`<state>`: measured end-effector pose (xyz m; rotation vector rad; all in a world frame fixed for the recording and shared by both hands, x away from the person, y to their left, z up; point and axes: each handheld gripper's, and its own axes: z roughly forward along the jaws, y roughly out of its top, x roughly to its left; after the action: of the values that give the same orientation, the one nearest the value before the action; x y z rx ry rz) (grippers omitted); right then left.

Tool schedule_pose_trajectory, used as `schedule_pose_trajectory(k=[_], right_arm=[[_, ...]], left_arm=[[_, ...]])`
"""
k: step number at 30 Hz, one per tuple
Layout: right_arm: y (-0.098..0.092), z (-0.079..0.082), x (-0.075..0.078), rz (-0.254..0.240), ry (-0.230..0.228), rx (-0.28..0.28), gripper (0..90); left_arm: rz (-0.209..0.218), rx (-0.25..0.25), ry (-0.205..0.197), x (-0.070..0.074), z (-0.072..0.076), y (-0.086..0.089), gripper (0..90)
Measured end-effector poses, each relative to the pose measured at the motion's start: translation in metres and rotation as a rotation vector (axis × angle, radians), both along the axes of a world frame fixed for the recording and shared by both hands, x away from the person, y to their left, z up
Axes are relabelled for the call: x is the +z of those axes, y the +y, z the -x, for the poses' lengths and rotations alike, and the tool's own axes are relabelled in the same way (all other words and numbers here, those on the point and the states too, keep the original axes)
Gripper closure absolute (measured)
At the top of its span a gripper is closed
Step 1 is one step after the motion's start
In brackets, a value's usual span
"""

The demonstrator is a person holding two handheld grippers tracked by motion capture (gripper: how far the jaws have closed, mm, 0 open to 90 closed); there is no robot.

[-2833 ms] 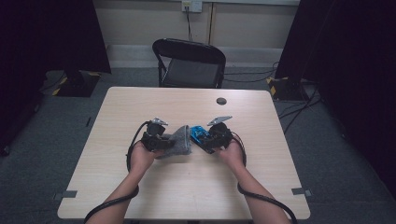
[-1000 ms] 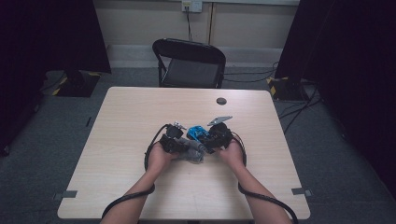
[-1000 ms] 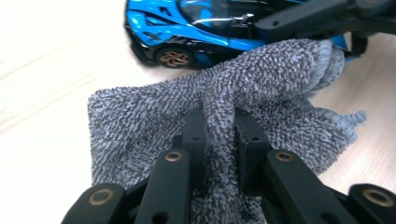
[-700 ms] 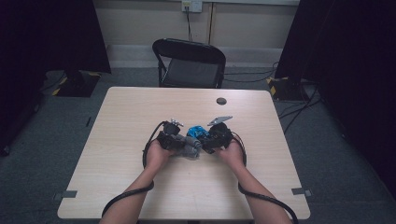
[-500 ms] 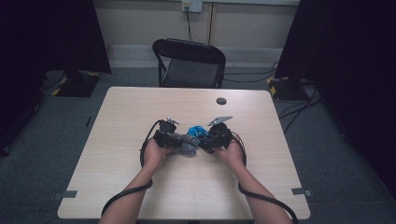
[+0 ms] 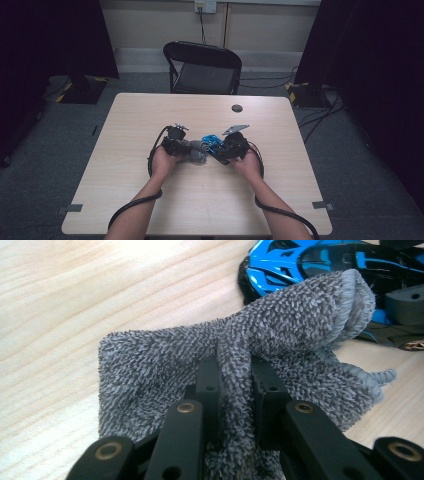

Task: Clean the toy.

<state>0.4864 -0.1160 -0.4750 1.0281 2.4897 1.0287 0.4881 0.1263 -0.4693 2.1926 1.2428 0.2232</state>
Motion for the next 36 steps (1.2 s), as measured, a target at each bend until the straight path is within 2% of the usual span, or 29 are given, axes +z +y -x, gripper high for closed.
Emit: schedule_pose_trajectory(k=[10,11,12,24,27,36], right_arm=[[0.0,0.0,0.0,-0.001,-0.001,0.001,43.4],[0.0,0.0,0.0,-0.001,-0.002,0.001,43.4],[0.0,0.0,0.0,-0.001,-0.002,0.001,43.4],[0.0,0.0,0.0,-0.001,-0.002,0.002,43.4],[0.0,0.0,0.0,-0.002,-0.003,0.002,43.4],[0.0,0.0,0.0,-0.001,-0.002,0.002,43.4]], left_arm=[[-0.005,0.028,-0.006,0.001,-0.004,0.009,77.5],[0.01,0.044,-0.01,0.0,-0.004,0.009,77.4],[-0.001,0.035,-0.008,0.001,-0.004,0.01,77.4],[-0.014,0.055,-0.015,0.001,-0.007,0.016,77.4],[-0.012,0.072,-0.021,0.002,-0.008,0.018,77.5],[-0.015,0.098,-0.054,0.014,-0.007,0.031,77.5]])
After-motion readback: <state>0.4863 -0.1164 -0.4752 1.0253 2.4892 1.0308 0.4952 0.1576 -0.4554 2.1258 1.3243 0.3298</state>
